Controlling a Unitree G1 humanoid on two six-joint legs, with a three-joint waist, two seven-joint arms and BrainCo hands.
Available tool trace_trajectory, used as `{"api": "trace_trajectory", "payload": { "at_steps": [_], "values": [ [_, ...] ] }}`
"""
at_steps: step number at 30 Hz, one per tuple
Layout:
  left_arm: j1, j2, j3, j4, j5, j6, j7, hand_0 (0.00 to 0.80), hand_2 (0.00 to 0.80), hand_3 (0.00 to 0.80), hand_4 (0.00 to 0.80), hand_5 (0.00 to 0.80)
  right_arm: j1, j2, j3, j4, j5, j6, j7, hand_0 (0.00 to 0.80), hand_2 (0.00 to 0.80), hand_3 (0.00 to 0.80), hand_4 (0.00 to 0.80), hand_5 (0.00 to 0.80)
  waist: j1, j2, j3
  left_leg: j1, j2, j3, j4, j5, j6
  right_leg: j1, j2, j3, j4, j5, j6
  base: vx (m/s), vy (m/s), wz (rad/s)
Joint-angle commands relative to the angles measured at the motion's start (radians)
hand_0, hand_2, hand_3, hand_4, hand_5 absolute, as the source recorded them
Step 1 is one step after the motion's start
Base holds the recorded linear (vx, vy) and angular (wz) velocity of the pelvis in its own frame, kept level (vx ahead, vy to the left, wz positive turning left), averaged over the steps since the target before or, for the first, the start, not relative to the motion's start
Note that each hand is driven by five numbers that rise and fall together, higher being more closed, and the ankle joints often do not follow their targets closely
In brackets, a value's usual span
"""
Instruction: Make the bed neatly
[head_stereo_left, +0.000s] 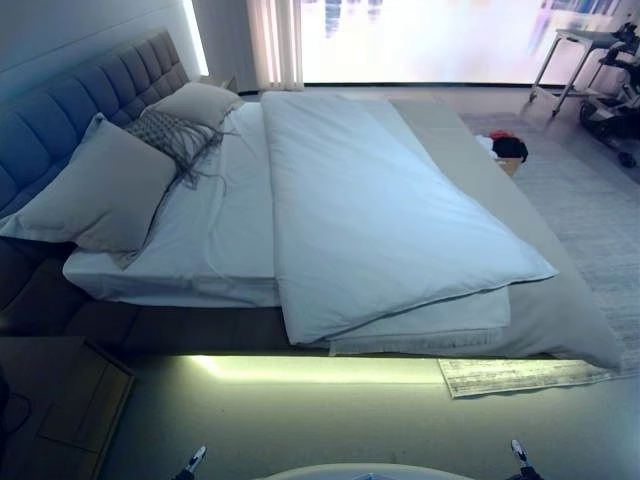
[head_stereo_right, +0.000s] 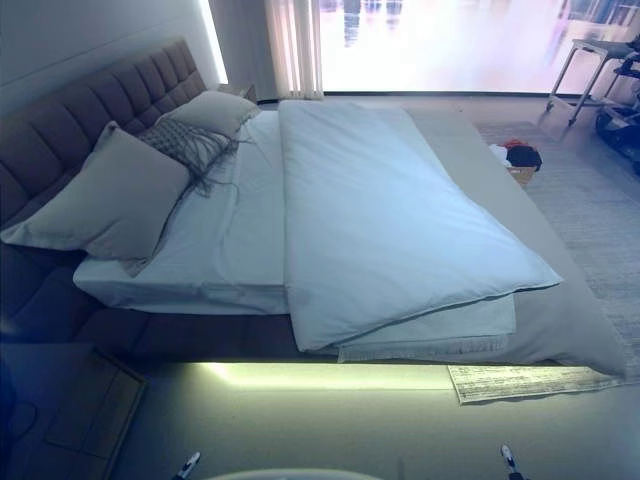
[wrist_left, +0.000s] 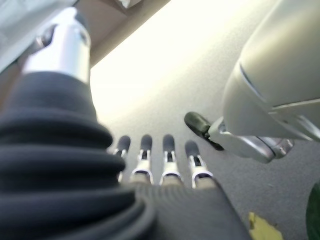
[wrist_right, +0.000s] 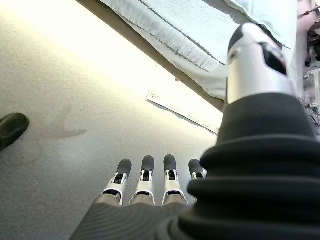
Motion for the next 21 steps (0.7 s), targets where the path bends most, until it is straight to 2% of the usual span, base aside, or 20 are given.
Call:
{"api": "trace_trajectory", "payload": {
  "at_steps": [1,9,13,18,21],
  "values": [
    [-0.043,-0.001,-0.003,0.058,0.026,0.005,-0.013,0.0,0.0,0.0,0.0,0.0,-0.085,0.002,-0.056,0.068,0.023,-0.053,0.001,0.0,0.0,0.0,0.0,0.0,0.005,-0.004,-0.007,0.052,-0.023,0.047,0.016,-0.113,0.015,-0.037,-0.046,0.033,0.001,0.007,0.074,0.0,0.0,0.0],
    [-0.047,-0.011,-0.031,0.051,0.028,0.046,-0.037,0.0,0.0,0.0,0.0,0.0,-0.098,0.012,-0.033,0.076,0.009,0.006,-0.034,0.0,0.0,0.0,0.0,0.0,0.005,0.002,-0.006,0.05,-0.022,0.049,0.015,-0.109,0.017,-0.04,-0.045,0.035,0.001,0.011,0.073,0.0,0.0,0.0],
    [-0.054,-0.019,-0.044,0.049,0.041,0.038,-0.036,0.0,0.0,0.0,0.0,0.0,-0.104,0.02,-0.017,0.08,-0.02,0.01,-0.038,0.0,0.0,0.0,0.0,0.0,0.005,0.004,-0.003,0.055,-0.021,0.05,0.015,-0.111,0.018,-0.036,-0.044,0.034,0.001,0.009,0.071,0.0,0.0,0.0],
    [-0.05,-0.031,-0.06,0.048,0.047,0.021,-0.021,0.0,0.0,0.0,0.0,0.0,-0.105,0.027,0.026,0.087,-0.152,0.005,-0.055,0.0,0.0,0.0,0.0,0.0,0.006,0.004,-0.004,0.055,-0.022,0.05,0.015,-0.11,0.018,-0.036,-0.044,0.034,0.001,0.009,0.07,0.0,0.0,0.0],
    [-0.049,-0.034,-0.065,0.051,0.06,0.018,-0.024,0.0,0.0,0.0,0.0,0.0,-0.106,0.033,0.047,0.09,-0.155,0.008,-0.045,0.0,0.0,0.0,0.0,0.0,0.007,0.001,-0.004,0.053,-0.022,0.05,0.015,-0.108,0.018,-0.037,-0.044,0.033,0.001,0.009,0.07,0.0,0.0,0.0]
  ]
}}
